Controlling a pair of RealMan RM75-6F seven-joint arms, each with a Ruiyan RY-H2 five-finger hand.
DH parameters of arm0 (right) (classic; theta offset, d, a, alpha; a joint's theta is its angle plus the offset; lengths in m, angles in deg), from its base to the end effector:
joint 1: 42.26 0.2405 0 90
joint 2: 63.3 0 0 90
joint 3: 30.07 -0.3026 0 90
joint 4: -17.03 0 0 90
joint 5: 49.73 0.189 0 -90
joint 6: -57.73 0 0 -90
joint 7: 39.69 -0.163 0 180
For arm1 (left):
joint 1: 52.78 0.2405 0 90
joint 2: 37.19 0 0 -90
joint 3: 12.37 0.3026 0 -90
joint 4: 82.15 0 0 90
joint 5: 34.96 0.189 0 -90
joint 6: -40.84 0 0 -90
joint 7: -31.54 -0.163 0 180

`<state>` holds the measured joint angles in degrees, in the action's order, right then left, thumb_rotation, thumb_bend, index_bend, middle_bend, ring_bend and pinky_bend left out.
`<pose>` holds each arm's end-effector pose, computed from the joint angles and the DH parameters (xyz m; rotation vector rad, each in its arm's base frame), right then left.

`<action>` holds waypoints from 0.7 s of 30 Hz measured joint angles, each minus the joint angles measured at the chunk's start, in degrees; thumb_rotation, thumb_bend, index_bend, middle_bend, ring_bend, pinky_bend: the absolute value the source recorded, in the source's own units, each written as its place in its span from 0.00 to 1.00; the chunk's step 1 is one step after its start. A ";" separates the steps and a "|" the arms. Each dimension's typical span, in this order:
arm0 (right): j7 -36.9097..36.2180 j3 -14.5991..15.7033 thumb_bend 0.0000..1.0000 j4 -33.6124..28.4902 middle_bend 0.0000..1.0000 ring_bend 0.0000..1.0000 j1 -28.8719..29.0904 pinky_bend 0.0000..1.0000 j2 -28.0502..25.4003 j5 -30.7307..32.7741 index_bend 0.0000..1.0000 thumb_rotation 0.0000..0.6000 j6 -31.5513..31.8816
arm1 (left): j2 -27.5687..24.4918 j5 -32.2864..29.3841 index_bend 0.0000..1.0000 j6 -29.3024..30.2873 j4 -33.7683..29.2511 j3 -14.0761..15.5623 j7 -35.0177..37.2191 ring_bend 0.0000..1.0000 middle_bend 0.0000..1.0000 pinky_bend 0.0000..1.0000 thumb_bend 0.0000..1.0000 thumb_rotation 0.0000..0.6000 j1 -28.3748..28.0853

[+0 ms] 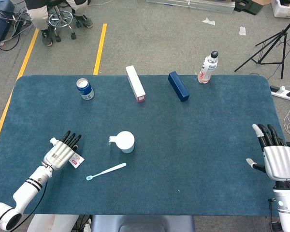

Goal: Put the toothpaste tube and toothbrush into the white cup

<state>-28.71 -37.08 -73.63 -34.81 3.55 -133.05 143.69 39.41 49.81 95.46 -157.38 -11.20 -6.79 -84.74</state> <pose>-0.3370 -0.2304 0.2010 1.3644 -0.7092 0.8406 -0.3057 0.3402 0.0640 -2.0897 -0.1842 -0.2928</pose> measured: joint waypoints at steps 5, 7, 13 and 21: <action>-0.13 -0.03 0.00 0.00 0.11 0.03 -0.04 0.35 -0.06 -0.04 0.02 1.00 0.07 | 0.77 0.26 0.30 -0.35 1.28 0.49 -0.07 0.00 0.00 0.00 0.02 1.00 -0.42; -0.11 0.00 0.00 -0.04 0.11 0.03 -0.06 0.35 -0.06 -0.08 0.02 1.00 0.07 | 1.10 0.25 0.30 -0.48 1.69 0.62 0.14 0.00 0.00 0.00 0.02 1.00 -0.50; -0.11 0.01 0.00 -0.11 0.11 0.03 -0.06 0.35 -0.09 -0.15 0.02 1.00 0.06 | 1.86 0.37 0.31 -0.65 2.93 1.01 0.47 0.00 0.00 0.00 0.02 1.00 -0.73; -0.04 -0.01 0.00 -0.12 0.11 0.03 -0.02 0.35 -0.07 -0.01 0.02 1.00 -0.13 | 2.60 0.42 0.33 -0.82 4.11 1.28 0.78 0.00 0.00 0.00 0.02 1.00 -1.08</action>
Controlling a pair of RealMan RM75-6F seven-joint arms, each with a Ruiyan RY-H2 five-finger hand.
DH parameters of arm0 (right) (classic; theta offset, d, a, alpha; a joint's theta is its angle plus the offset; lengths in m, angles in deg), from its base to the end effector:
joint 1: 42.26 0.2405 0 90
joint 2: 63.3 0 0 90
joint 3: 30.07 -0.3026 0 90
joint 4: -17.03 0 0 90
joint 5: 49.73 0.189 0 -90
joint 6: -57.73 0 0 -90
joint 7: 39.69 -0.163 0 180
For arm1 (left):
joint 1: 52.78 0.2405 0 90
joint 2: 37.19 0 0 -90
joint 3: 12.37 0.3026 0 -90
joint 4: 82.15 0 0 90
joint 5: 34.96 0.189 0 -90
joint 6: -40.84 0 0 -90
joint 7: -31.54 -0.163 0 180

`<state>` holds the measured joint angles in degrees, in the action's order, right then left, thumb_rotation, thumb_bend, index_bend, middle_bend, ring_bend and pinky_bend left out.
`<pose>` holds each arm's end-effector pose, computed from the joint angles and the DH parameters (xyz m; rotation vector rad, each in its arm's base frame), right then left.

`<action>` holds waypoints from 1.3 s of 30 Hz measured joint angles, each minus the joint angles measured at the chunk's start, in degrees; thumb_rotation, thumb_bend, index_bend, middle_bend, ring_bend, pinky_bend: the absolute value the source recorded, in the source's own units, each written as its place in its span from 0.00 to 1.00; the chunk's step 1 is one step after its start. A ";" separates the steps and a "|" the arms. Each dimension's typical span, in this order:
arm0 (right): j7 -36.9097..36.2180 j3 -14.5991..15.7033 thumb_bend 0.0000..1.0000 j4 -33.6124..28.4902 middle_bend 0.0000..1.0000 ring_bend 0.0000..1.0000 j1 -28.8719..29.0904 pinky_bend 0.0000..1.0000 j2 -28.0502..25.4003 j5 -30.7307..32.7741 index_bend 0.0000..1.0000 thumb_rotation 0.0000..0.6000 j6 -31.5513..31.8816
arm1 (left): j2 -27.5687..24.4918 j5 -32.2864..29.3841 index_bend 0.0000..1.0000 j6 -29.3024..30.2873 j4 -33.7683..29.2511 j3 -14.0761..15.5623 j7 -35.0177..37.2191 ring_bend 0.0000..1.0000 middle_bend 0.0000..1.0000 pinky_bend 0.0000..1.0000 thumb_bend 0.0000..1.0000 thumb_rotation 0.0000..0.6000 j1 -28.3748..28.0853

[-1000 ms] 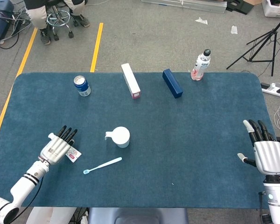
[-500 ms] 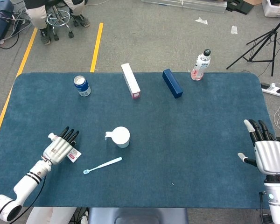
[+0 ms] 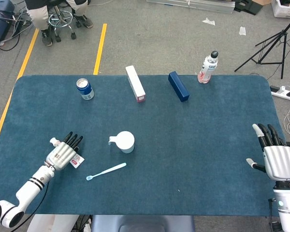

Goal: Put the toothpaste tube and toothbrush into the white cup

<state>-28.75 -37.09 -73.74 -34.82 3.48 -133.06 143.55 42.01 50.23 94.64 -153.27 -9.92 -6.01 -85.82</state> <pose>-0.3369 -0.2304 0.2009 1.3659 -0.7118 0.8406 -0.3113 0.3451 0.0496 -2.1146 -0.1605 -0.2658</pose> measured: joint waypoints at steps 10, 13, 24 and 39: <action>0.03 0.02 0.00 -0.13 0.11 0.03 -0.01 0.35 -0.07 0.12 0.02 1.00 -0.16 | 1.02 0.06 0.36 0.11 1.34 0.24 0.58 0.00 0.00 0.00 0.02 1.00 -0.22; 0.03 0.01 0.00 -0.18 0.11 0.03 -0.01 0.35 -0.09 0.09 0.02 1.00 -0.15 | 1.24 -0.03 0.37 0.06 1.63 0.29 0.51 0.00 0.00 0.00 0.02 1.00 -0.26; 0.01 0.01 0.00 -0.22 0.11 0.03 -0.01 0.35 -0.12 0.13 0.02 1.00 -0.21 | 2.10 -0.24 0.43 0.26 2.50 0.37 0.58 0.00 0.00 0.00 0.02 1.00 -0.31; -0.08 0.03 0.00 -0.21 0.11 0.03 -0.04 0.35 -0.13 0.04 0.02 1.00 -0.14 | 2.73 0.03 0.58 2.53 2.75 0.18 1.77 0.00 0.00 0.00 0.03 1.00 0.40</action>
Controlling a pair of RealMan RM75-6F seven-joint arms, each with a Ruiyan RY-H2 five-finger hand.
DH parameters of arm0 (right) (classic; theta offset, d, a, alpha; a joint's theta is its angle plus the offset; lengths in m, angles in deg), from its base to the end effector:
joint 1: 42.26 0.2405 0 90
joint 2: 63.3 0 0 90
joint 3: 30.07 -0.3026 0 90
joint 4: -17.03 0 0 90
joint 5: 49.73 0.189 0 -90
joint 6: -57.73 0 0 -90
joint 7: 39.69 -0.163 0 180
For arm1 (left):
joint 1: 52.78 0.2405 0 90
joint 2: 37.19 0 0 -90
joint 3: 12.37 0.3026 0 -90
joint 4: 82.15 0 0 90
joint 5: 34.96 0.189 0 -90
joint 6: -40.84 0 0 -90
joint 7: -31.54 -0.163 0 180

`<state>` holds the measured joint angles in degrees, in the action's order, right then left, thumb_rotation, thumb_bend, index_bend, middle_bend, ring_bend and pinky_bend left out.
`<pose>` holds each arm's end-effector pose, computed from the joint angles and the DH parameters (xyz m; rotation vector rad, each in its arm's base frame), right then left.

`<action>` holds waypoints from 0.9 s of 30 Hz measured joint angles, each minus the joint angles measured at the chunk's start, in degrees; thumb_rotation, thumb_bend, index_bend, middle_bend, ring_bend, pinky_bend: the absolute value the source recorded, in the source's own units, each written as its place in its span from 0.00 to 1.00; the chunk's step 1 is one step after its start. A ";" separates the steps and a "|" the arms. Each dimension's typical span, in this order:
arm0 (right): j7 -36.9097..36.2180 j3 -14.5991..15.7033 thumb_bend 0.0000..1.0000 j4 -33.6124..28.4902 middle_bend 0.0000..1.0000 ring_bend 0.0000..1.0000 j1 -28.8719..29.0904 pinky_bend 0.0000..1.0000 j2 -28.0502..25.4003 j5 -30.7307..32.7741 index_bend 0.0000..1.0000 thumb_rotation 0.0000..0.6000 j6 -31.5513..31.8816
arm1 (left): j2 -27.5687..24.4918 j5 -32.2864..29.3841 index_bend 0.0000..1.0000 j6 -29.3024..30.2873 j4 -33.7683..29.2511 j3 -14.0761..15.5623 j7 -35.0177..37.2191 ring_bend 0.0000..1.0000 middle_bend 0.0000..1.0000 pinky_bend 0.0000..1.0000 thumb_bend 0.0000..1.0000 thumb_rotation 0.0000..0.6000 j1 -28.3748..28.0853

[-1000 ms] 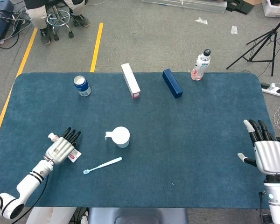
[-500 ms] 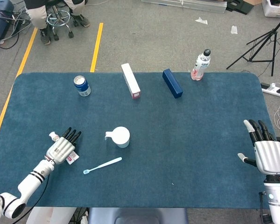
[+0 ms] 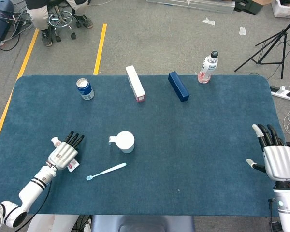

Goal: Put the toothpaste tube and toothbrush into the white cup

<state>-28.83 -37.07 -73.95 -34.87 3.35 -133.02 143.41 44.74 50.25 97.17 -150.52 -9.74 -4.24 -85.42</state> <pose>-0.3368 -0.2300 0.2010 1.3665 -0.7166 0.8403 -0.3113 0.3458 0.0400 -2.0837 -0.1795 -0.3122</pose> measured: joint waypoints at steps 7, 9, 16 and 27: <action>0.04 -0.04 0.00 0.02 0.11 0.03 0.07 0.35 0.05 0.15 0.02 1.00 -0.18 | 0.11 -0.43 0.63 1.09 -0.42 -0.47 1.21 0.00 0.00 0.00 0.04 1.00 0.50; 0.05 -0.04 0.00 0.05 0.11 0.03 0.08 0.35 0.06 0.19 0.02 1.00 -0.23 | 0.12 -0.79 0.63 1.33 -0.73 -0.70 1.84 0.00 0.00 0.00 0.04 1.00 0.70; -0.09 -0.05 0.00 0.05 0.11 0.03 0.05 0.35 0.02 0.13 0.02 1.00 -0.14 | -0.05 -2.90 0.63 2.42 -2.34 -1.89 3.42 0.00 0.00 0.00 0.04 1.00 1.69; -0.20 -0.05 0.00 0.08 0.11 0.03 0.10 0.35 -0.02 0.23 0.02 1.00 -0.31 | -0.40 -6.30 0.65 6.08 -5.66 -5.05 6.46 0.00 0.00 0.00 0.04 1.00 3.24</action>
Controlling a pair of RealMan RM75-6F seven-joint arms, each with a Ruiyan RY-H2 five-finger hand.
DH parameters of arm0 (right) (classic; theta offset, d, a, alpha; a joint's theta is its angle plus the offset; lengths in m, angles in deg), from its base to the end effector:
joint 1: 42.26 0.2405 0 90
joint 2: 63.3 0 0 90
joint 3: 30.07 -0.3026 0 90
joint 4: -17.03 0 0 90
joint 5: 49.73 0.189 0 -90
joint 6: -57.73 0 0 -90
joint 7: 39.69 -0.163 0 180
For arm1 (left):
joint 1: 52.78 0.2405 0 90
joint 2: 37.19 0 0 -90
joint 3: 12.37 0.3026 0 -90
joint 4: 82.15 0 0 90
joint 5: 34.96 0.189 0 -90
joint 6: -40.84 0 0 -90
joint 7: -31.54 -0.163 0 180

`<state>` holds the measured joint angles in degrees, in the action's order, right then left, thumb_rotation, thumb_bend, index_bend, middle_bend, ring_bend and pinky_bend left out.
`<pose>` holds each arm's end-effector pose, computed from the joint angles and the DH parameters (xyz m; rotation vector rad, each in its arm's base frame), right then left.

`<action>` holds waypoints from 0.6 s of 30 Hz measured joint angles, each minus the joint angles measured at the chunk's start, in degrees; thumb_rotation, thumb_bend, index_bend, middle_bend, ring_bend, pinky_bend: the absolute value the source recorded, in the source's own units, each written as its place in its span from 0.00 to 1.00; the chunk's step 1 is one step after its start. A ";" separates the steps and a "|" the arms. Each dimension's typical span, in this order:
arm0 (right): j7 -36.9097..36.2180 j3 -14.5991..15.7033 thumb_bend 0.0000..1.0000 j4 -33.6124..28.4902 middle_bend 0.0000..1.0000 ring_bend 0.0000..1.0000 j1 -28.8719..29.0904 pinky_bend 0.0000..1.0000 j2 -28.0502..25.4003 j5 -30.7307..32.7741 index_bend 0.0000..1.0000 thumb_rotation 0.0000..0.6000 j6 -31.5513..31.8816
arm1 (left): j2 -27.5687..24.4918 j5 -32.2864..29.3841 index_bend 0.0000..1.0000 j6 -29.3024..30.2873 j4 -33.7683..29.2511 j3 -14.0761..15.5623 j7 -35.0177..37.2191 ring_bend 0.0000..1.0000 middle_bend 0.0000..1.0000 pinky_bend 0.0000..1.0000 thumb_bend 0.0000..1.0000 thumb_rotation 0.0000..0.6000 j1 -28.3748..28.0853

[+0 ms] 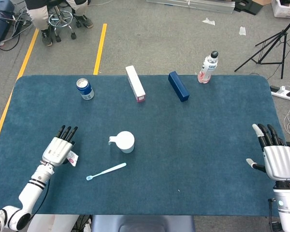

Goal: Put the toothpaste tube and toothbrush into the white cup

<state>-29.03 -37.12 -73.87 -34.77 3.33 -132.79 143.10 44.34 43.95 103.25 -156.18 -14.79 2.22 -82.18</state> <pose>-0.3375 -0.2309 0.2008 1.3664 -0.7220 0.8388 -0.3027 0.3451 0.0619 -1.8696 -0.4590 -0.5234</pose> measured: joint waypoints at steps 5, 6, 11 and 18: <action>0.01 0.04 0.00 0.00 0.11 0.03 0.00 0.35 0.04 -0.03 0.02 1.00 -0.01 | -0.32 -1.38 0.65 1.41 -1.67 -1.20 1.37 0.00 0.00 0.00 0.04 1.00 0.72; 0.02 0.04 0.00 0.01 0.11 0.03 0.00 0.35 0.06 -0.02 0.02 1.00 -0.03 | -0.39 -1.58 0.65 1.76 -1.98 -1.40 1.57 0.00 0.00 0.00 0.03 1.00 0.85; 0.04 0.03 0.00 0.04 0.11 0.03 0.03 0.35 0.09 0.05 0.02 1.00 -0.09 | -0.62 -2.80 0.66 3.21 -3.50 -2.51 2.89 0.00 0.00 0.00 0.04 1.00 1.49; -0.07 0.04 0.00 0.02 0.11 0.03 0.01 0.35 0.04 0.04 0.02 1.00 -0.09 | -0.86 -5.23 0.66 4.97 -6.16 -4.51 5.51 0.00 0.00 0.00 0.04 1.00 2.45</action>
<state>-29.10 -37.08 -73.85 -34.76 3.38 -132.75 143.01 43.47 38.72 108.21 -162.34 -19.30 7.72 -79.74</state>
